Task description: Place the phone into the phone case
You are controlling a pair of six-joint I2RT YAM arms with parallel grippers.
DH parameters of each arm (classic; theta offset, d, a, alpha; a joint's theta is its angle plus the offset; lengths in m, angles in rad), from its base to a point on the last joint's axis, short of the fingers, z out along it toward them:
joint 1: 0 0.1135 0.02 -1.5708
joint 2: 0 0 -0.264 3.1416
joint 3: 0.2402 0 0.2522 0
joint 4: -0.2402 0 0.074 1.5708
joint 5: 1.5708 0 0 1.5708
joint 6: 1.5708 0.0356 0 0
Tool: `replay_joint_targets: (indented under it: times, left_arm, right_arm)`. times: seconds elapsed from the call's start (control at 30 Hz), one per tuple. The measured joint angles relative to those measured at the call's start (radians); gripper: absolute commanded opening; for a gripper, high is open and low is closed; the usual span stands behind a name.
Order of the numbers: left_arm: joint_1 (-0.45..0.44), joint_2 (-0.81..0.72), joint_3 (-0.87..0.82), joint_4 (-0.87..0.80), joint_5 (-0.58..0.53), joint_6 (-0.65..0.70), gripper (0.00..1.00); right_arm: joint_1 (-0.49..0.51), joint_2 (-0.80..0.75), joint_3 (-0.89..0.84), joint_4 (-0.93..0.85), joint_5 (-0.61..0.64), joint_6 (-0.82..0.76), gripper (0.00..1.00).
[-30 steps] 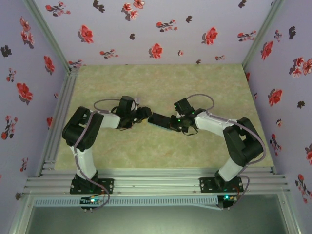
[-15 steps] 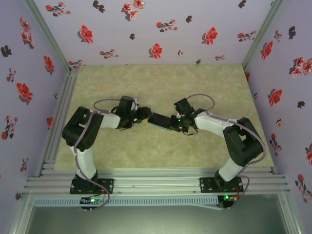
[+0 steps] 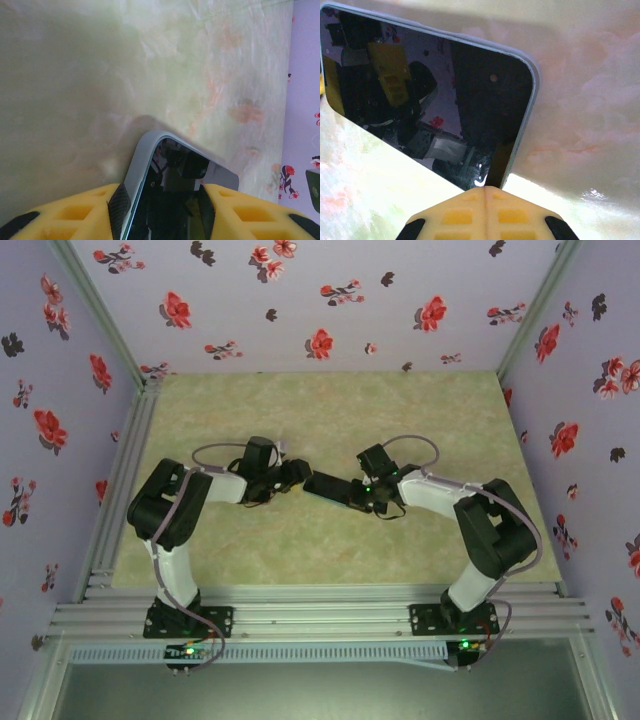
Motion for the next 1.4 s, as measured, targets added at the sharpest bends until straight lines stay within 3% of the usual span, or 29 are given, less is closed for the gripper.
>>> replay_joint_targets:
  times: [1.4]
  left_arm:
    - [0.001,-0.002,0.000,-0.002,0.000,0.000,0.50]
  right_arm:
    - [0.044,0.108,0.159,-0.194,0.078,0.001,0.00]
